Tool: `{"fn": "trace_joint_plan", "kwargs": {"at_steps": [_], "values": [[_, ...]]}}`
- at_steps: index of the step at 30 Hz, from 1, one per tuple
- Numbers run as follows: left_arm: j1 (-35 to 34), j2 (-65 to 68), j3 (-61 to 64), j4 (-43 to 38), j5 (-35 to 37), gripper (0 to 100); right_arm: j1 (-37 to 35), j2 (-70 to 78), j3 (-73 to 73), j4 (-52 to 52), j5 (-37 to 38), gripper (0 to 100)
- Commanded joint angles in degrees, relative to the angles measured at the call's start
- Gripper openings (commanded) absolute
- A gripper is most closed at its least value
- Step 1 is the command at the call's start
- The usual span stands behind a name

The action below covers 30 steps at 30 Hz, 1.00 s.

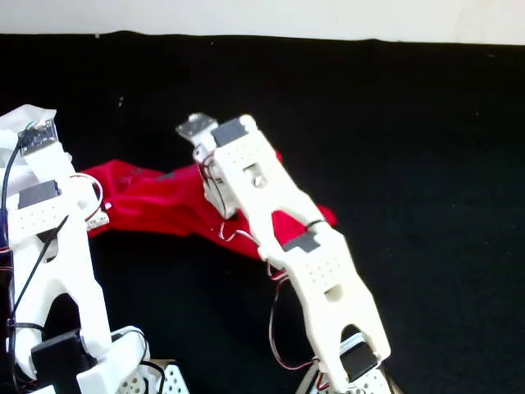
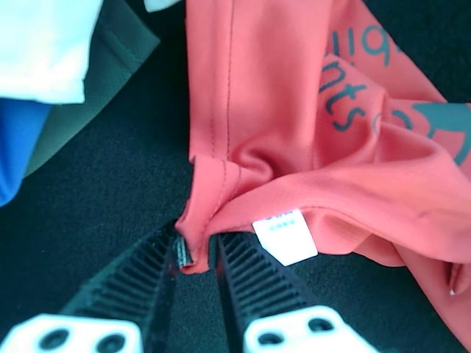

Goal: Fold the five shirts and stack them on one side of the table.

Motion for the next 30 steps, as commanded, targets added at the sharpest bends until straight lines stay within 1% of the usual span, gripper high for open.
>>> {"fn": "trace_joint_plan", "kwargs": {"at_steps": [1,6,12,16,20,21,22,26,27,30], "values": [[0.9,-0.9,-0.1,-0.7,-0.4,1,0.2,-0.4,-0.7,-1.6,-0.8,16.8],[0.9,-0.9,-0.1,-0.7,-0.4,1,1.9,-2.4,-6.9,0.2,-0.9,0.3],[1.0,-0.9,-0.1,-0.7,-0.4,1,5.0,-5.4,-18.3,6.7,-0.5,1.5],[1.6,-0.9,-0.1,-0.7,-0.4,1,6.3,-5.4,-20.3,7.6,-0.4,2.8],[3.1,-0.9,-0.1,-0.7,-0.4,1,6.2,-2.0,-17.5,6.9,-0.1,14.2],[3.5,-0.9,-0.1,-0.7,-0.4,1,6.2,-0.7,-17.5,6.4,0.8,14.7],[3.6,-0.9,-0.1,-0.7,-0.4,1,6.4,0.5,-17.5,5.8,1.5,13.7],[4.0,-0.9,-0.1,-0.7,-0.4,1,6.8,3.8,-17.5,2.9,3.1,1.8],[4.0,-0.9,-0.1,-0.7,-0.4,1,6.9,4.1,-17.5,2.5,3.1,0.2],[4.0,-0.9,-0.1,-0.7,-0.4,1,6.7,4.0,-17.5,2.9,2.9,5.0]]}}
